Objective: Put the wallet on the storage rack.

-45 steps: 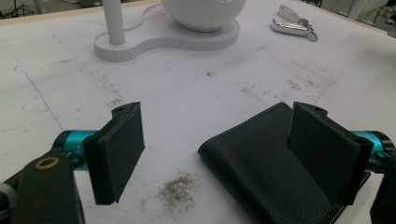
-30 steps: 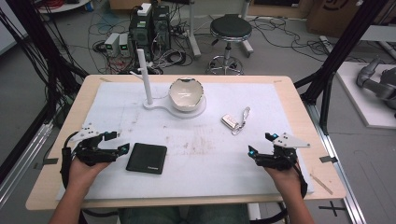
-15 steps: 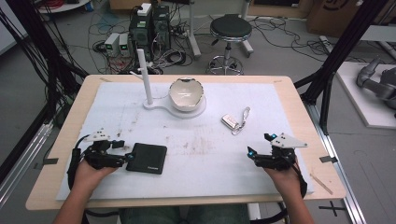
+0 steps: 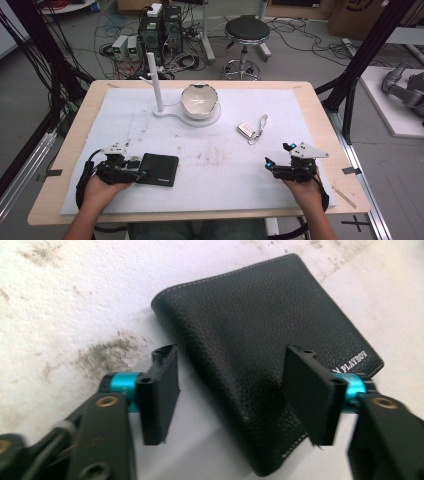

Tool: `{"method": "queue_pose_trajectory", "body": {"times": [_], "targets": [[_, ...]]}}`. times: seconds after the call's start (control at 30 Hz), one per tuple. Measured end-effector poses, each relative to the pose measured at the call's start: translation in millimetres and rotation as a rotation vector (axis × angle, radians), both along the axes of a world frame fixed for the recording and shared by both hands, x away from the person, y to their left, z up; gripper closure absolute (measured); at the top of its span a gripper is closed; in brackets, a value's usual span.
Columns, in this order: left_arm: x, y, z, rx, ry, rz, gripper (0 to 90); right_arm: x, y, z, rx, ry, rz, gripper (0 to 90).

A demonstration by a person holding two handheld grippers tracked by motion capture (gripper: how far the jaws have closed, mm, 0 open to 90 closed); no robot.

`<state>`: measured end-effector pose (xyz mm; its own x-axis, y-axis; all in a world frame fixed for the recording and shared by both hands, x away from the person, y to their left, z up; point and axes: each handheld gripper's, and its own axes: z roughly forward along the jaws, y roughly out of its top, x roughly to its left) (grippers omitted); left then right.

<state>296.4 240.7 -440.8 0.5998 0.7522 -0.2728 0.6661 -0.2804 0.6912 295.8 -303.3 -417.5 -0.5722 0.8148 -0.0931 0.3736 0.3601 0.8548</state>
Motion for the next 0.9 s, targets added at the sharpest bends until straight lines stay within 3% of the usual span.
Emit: {"method": "queue_pose_trajectory", "body": {"times": [0.17, 0.23, 0.37, 0.53, 0.67, 0.9], "targets": [[-0.4, -3.3, 2.8, 0.009, 0.033, 0.022, 57.1, 0.0, 2.5, -0.3, -0.010, -0.003, 0.008, 17.1], [0.5, -0.3, 2.8, -0.013, 0.050, 0.025, 60.1, -0.2, 3.4, -0.3, -0.012, -0.001, 0.011, 17.1], [1.4, 4.7, 2.0, -0.057, 0.043, 0.019, 72.7, -0.8, 5.3, 0.1, -0.026, -0.004, 0.016, 17.1], [1.6, 1.4, 5.9, -0.047, 0.010, 0.007, 80.7, -1.1, 6.0, -0.5, -0.028, -0.002, 0.022, 17.1], [0.8, 2.8, 11.0, -0.091, -0.018, -0.004, 82.3, -1.2, 6.0, -0.6, -0.033, -0.004, 0.026, 17.1], [-4.3, -0.5, 30.1, -0.166, -0.118, -0.039, 83.3, -1.1, 4.5, -0.6, -0.031, -0.004, 0.024, 17.1]]}}
